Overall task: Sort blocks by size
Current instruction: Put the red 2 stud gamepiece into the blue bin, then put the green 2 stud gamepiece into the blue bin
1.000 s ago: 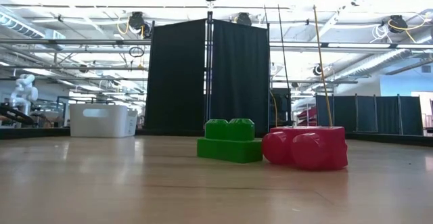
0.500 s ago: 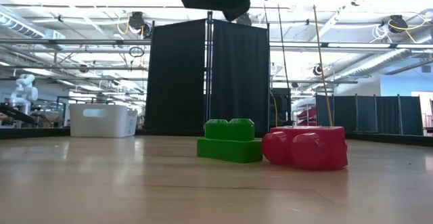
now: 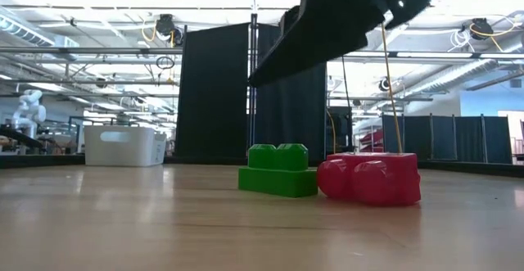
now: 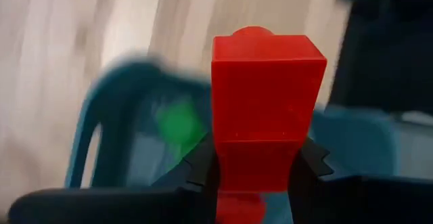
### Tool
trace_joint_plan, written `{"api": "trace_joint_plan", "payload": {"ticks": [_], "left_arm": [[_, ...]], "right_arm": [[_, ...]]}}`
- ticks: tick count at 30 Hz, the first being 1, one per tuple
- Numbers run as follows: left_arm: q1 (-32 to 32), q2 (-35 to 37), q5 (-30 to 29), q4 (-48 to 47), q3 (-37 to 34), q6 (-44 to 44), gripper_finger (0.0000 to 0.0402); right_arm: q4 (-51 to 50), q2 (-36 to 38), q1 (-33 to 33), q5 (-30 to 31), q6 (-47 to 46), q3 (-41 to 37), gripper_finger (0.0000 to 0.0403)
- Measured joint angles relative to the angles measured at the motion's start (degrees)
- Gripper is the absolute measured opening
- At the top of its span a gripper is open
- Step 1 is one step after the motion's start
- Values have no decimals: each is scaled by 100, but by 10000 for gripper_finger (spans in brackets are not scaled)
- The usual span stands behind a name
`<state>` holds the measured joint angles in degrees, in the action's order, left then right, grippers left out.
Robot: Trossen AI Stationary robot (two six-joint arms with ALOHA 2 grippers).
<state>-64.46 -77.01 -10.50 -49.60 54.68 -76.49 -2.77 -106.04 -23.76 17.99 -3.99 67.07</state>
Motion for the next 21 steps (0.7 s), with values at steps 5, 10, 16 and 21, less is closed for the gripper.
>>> {"api": "trace_joint_plan", "payload": {"ticks": [5, 10, 16, 21], "left_arm": [[-142, 0, 654, -667, 0, -706, 96], [-160, 0, 920, -1115, 0, -1126, 102], [-158, 0, 922, -1466, 0, -1134, 166], [-158, 0, 905, -1520, 0, -1129, 224]], "right_arm": [[24, 4, -89, 352, -130, -2, 185], [-25, 6, -89, 354, -482, -2, 185], [-101, 6, -102, 519, -843, -1, 185], [-561, 6, -111, 914, -1213, -2, 185]]}}
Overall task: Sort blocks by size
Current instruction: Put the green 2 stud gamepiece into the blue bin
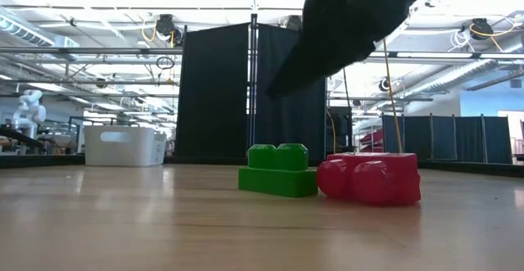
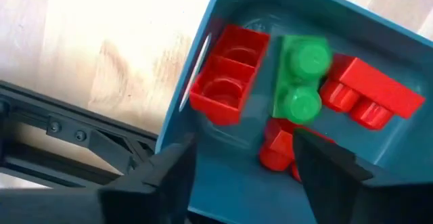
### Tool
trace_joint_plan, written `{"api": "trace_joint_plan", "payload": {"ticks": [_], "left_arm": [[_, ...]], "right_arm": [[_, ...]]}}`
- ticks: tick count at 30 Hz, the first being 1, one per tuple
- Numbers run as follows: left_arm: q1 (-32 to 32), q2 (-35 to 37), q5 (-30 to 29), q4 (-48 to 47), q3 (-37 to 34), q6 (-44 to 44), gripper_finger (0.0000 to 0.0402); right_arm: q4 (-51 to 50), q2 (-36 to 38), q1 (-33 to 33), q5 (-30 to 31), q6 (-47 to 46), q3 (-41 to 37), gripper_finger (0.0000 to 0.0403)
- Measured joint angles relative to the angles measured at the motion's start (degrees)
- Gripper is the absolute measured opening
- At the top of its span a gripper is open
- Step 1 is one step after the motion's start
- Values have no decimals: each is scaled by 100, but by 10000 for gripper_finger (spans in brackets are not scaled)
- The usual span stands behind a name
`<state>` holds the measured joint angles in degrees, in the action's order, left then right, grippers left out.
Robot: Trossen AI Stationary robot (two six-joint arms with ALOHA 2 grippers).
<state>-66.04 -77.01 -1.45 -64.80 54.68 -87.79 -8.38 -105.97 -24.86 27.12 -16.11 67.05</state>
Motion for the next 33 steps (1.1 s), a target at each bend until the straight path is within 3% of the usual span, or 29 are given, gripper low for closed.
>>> {"api": "trace_joint_plan", "payload": {"ticks": [15, 23, 33], "left_arm": [[377, 0, -29, -28, 0, 160, 242], [580, 0, -167, -25, 0, 167, 242], [886, 0, -217, -2, 86, 477, 242]], "right_arm": [[-292, -229, -92, -314, -1541, 4, 185], [-2, -619, -105, -283, -1644, 22, 185], [-26, -444, -180, 8, -1404, -2, 185]]}}
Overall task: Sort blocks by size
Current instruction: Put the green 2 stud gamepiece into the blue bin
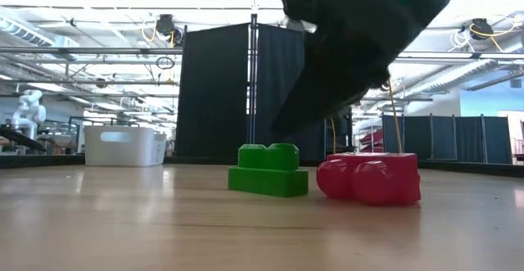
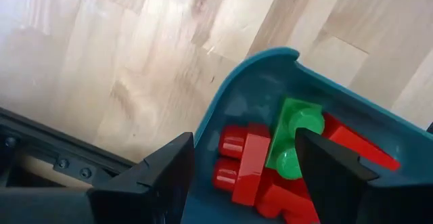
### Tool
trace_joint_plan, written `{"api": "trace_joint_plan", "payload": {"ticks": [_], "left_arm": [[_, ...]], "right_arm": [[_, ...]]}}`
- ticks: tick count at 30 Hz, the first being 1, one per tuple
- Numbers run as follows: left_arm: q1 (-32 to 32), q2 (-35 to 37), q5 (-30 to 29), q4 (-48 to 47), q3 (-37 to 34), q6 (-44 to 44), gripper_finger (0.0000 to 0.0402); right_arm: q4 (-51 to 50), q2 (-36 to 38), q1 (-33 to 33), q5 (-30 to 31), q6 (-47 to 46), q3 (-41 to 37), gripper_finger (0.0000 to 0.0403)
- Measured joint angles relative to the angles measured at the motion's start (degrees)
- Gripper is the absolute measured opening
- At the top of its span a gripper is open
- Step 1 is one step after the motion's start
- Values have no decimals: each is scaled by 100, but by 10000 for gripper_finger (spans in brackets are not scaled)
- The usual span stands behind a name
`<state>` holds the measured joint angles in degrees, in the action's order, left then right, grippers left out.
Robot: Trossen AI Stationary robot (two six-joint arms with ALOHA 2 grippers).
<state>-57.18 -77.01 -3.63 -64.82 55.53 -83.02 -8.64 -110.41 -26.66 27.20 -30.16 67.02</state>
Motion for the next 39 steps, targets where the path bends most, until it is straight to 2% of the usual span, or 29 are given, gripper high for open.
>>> {"api": "trace_joint_plan", "payload": {"ticks": [6, 12, 16, 20, 24, 28, 32, 39], "left_arm": [[19, 2, -43, -27, 41, 381, 242], [19, 4, -23, -31, 41, 387, 242], [16, 95, 171, -169, 98, 23, 242], [5, 222, 120, -639, 386, -208, 242], [7, 366, -582, -943, 669, -157, 242], [23, 440, -1668, -896, 760, 174, 242], [53, 371, -2687, -728, 659, 661, 242], [433, 51, -3519, -191, 592, 1998, 242]], "right_arm": [[64, 116, -63, -236, 20, 0, 185], [50, 77, -77, -322, -10, 0, 185], [80, 50, -52, -306, -10, 2, 185], [98, -57, -33, -310, 66, 2, 185], [102, -219, -24, -330, 94, 4, 185], [90, -280, 9, -336, 162, 4, 183], [108, -280, 23, -320, 311, 4, 164], [136, -280, 23, -319, 464, 4, 109]]}}
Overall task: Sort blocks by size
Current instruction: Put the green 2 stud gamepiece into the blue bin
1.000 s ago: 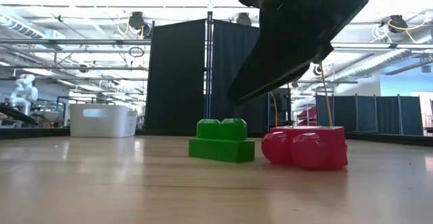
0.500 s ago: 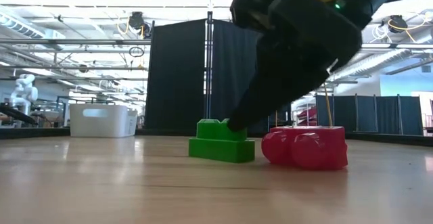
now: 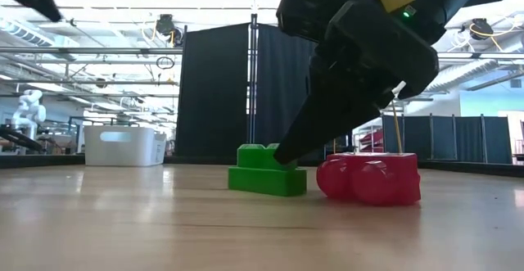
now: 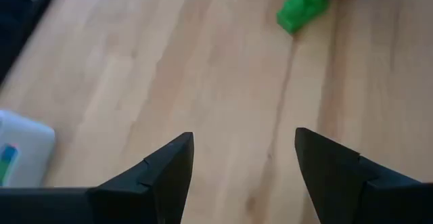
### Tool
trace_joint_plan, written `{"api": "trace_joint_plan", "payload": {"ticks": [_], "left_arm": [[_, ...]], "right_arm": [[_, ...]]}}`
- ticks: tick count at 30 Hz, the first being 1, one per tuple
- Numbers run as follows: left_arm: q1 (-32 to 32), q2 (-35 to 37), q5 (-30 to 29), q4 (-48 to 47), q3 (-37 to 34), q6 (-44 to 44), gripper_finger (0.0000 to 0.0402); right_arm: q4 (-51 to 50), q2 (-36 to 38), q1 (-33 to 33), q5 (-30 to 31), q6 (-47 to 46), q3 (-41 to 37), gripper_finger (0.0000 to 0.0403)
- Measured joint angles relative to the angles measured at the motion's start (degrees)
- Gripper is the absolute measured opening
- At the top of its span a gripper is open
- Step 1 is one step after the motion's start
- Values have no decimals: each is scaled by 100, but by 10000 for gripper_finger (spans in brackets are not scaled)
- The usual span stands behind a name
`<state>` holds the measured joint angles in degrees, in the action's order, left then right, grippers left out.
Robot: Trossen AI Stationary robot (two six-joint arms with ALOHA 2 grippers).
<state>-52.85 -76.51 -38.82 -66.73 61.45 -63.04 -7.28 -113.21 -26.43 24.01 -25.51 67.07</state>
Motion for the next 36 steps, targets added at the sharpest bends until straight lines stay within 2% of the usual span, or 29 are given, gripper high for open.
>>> {"api": "trace_joint_plan", "payload": {"ticks": [7, 15, 18, 26, 36], "left_arm": [[506, -403, -552, 978, -2, 1154, 242], [1024, -1354, -547, 2490, -7, 3185, 242], [1225, -1585, -348, 3105, -7, 3719, 242], [1656, -1890, 682, 4387, -7, 4716, 242], [1961, -1931, 1568, 4907, -7, 4801, 242]], "right_arm": [[12, 0, -1, 5, 328, 0, 91], [118, 132, -92, -149, 1628, 0, 93], [300, 239, -142, -208, 1946, 0, 93], [583, 322, -254, -168, 2739, 2, 93], [1303, 330, -257, -103, 3573, 2, 93]]}}
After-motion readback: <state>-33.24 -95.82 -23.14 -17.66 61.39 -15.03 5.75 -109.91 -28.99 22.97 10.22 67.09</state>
